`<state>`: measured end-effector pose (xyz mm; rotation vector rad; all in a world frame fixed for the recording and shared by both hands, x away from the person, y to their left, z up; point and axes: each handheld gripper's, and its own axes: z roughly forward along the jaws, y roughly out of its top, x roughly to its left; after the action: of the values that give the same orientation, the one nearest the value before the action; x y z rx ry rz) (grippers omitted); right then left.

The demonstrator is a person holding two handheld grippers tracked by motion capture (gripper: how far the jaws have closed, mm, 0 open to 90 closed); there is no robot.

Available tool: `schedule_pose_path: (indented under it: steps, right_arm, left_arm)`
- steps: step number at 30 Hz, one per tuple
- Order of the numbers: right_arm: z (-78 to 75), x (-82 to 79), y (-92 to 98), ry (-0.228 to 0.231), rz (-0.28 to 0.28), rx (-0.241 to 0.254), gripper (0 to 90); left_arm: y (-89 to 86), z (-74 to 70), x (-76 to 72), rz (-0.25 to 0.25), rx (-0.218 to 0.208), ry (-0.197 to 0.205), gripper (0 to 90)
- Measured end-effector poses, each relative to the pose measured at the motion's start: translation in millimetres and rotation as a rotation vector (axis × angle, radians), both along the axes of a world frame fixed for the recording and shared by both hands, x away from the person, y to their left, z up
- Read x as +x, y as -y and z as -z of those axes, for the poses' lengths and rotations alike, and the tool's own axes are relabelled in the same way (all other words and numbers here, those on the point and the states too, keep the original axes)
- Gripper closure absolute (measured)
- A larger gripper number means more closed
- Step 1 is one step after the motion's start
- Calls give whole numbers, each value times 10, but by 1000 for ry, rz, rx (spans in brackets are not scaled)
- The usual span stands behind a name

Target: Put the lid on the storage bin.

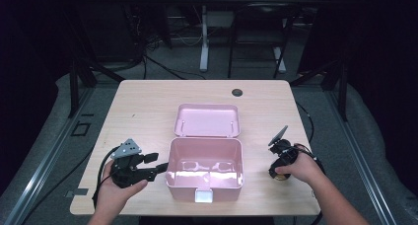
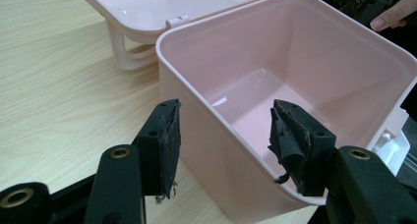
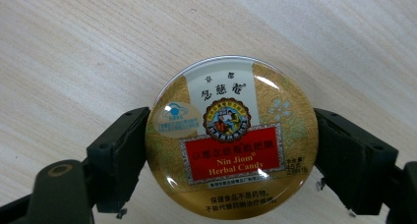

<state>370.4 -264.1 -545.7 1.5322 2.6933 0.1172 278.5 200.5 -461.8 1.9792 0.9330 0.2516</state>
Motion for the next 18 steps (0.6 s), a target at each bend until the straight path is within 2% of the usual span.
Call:
schedule_pose_path:
  steps: [18]
  right_arm:
    - [28, 16, -3, -18, 16, -5, 190]
  left_arm:
    - [12, 11, 0, 3, 4, -3, 453]
